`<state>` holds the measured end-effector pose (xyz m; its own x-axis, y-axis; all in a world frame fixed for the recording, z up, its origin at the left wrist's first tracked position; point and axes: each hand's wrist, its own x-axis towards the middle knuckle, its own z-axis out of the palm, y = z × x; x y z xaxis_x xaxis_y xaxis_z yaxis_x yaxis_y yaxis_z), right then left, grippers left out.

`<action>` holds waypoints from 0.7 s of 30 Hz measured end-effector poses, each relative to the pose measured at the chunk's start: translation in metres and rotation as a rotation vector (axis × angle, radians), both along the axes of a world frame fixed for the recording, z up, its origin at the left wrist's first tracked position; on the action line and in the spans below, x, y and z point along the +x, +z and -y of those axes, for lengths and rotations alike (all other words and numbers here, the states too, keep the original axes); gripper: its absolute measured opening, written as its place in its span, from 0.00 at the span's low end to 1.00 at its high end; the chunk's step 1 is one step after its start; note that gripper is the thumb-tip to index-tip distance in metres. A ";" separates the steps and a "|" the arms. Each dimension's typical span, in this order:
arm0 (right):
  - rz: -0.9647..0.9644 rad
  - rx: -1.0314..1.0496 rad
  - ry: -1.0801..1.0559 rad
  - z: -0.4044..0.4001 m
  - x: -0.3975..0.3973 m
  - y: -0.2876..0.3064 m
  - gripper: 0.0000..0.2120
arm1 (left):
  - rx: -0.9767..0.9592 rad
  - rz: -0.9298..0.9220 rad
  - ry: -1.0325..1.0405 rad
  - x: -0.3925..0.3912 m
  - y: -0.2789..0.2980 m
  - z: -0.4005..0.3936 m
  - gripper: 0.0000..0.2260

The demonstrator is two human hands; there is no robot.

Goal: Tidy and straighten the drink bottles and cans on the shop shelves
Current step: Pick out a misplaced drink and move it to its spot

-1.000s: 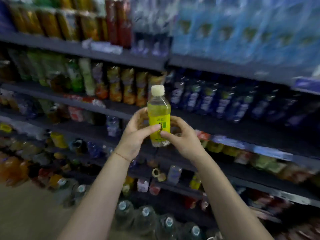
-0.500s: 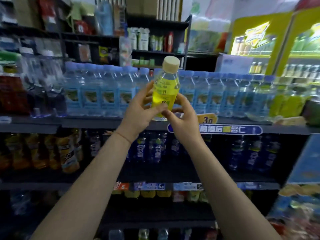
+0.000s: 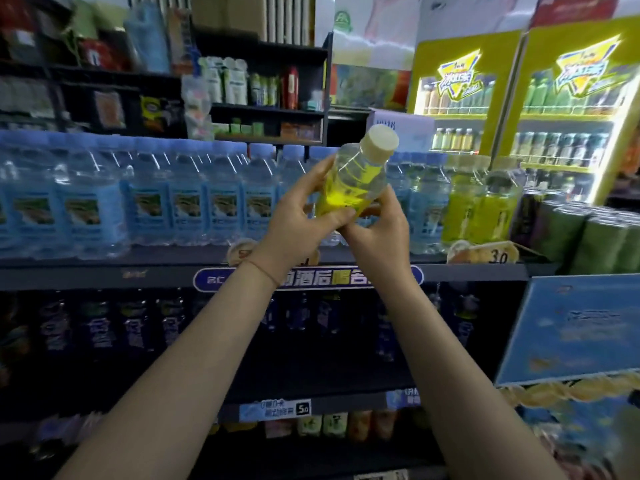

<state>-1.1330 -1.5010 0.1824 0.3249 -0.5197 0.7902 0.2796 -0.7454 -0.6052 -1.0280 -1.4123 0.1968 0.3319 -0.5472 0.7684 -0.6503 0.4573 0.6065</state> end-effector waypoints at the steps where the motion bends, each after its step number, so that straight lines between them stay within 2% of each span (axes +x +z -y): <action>1: 0.007 -0.010 0.005 0.013 -0.008 0.001 0.16 | -0.004 -0.005 0.026 -0.009 0.000 0.011 0.31; 6: 0.021 -0.027 0.059 0.086 -0.063 0.002 0.20 | 0.029 -0.066 0.020 -0.074 0.003 0.076 0.26; 9: 0.038 -0.012 0.080 0.132 -0.097 0.005 0.22 | 0.026 -0.197 -0.069 -0.111 0.005 0.116 0.21; 12: 0.033 0.037 0.123 0.169 -0.121 0.004 0.24 | 0.026 -0.238 0.057 -0.136 0.001 0.150 0.14; 14: 0.015 0.064 0.156 0.184 -0.135 0.005 0.21 | 0.006 -0.125 0.296 -0.144 -0.001 0.167 0.11; 17: 0.030 0.070 0.187 0.205 -0.151 0.005 0.16 | -0.010 0.234 0.674 -0.150 -0.003 0.187 0.11; 19: 0.041 0.082 0.191 0.218 -0.157 0.003 0.15 | 0.036 0.458 0.815 -0.153 -0.004 0.198 0.11; 21: 0.057 0.110 0.198 0.227 -0.160 0.001 0.15 | 0.118 0.577 0.872 -0.160 -0.006 0.207 0.11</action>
<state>-1.2928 -1.7285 0.1838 0.3856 -0.5347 0.7520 0.4497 -0.6027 -0.6592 -1.1876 -1.6189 0.1905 0.2469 -0.3768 0.8928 -0.9304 -0.3497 0.1097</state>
